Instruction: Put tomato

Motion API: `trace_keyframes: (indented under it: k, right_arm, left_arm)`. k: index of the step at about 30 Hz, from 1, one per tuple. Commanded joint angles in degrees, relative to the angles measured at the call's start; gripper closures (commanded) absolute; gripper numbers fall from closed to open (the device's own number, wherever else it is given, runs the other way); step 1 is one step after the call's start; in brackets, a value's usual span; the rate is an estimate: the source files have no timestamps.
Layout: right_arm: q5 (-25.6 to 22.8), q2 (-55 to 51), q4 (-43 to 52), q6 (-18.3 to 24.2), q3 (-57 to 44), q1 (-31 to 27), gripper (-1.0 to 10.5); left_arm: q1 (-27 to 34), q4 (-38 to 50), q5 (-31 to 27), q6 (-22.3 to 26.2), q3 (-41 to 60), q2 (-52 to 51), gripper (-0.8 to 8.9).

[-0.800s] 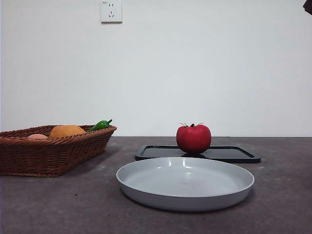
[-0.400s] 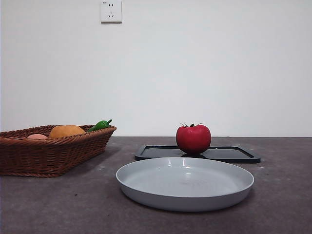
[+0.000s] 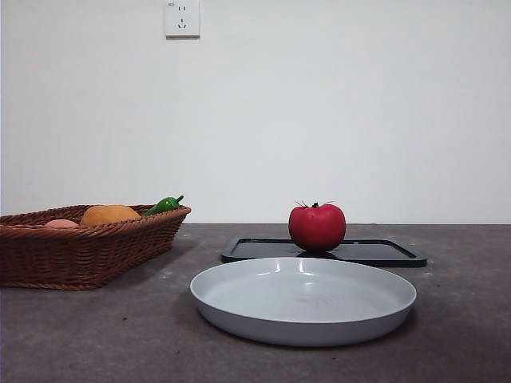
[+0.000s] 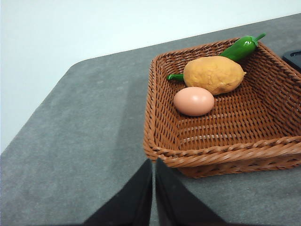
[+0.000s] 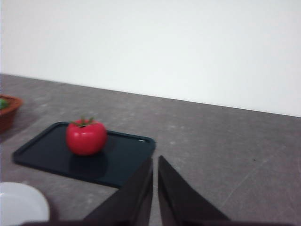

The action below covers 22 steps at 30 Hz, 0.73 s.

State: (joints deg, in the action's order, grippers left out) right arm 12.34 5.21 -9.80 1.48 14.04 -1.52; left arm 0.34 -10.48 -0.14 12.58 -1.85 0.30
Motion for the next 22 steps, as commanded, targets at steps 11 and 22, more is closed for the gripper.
trace_keyframes:
  k: [11,22]
  right_arm:
    - [-7.0,-5.0,3.2,-7.3,-13.5,0.2,9.4]
    - [-8.3,-5.0,0.8,-7.0,-13.4,0.2,9.4]
  left_arm:
    - [0.1,-0.3,-0.1,-0.2,1.2,-0.1,8.04]
    - [0.1,-0.3,-0.1,-0.2,1.2,-0.1,8.04]
